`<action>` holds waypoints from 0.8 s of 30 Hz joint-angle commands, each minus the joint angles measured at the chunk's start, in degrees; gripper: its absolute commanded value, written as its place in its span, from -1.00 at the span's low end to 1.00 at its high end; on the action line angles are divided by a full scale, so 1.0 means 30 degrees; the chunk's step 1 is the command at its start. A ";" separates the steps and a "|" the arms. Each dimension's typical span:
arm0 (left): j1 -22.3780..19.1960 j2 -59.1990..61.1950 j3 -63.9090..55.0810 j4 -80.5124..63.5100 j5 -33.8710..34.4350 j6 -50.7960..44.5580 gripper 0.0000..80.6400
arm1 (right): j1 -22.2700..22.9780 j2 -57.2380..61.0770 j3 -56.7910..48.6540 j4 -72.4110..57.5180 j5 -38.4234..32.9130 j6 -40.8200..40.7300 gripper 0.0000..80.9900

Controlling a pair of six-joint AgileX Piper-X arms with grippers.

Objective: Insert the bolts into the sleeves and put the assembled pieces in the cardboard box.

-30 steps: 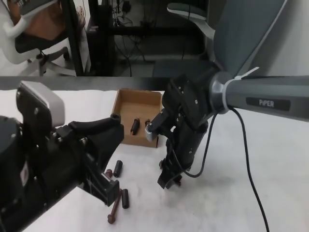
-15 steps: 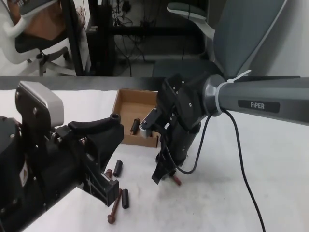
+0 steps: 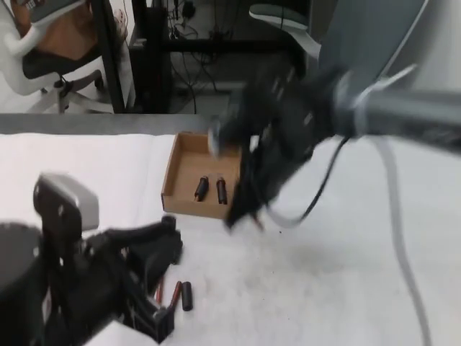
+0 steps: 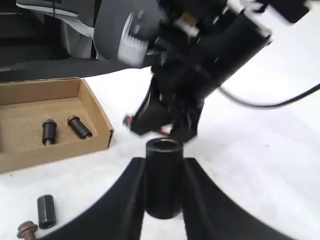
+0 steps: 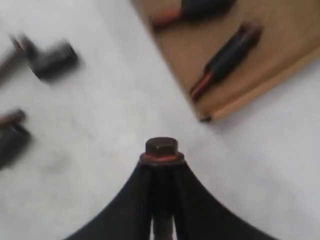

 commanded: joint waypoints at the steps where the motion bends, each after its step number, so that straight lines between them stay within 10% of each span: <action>1: -0.0082 -0.0117 0.1198 -0.2468 -0.0274 -0.1602 -0.95 | 0.0022 -0.2883 0.0649 -0.2335 -0.1410 0.1314 -0.99; 14: -0.3151 0.0942 0.2553 -0.5719 -0.2475 -0.1937 -0.95 | 0.4240 -0.7919 0.9145 -1.5514 -0.2629 0.8931 -0.99; 24: -0.3161 0.1439 0.2553 -0.7791 -0.3425 -0.1937 -0.95 | 0.5810 -0.7919 0.9702 -1.7106 -0.1869 0.9090 -0.99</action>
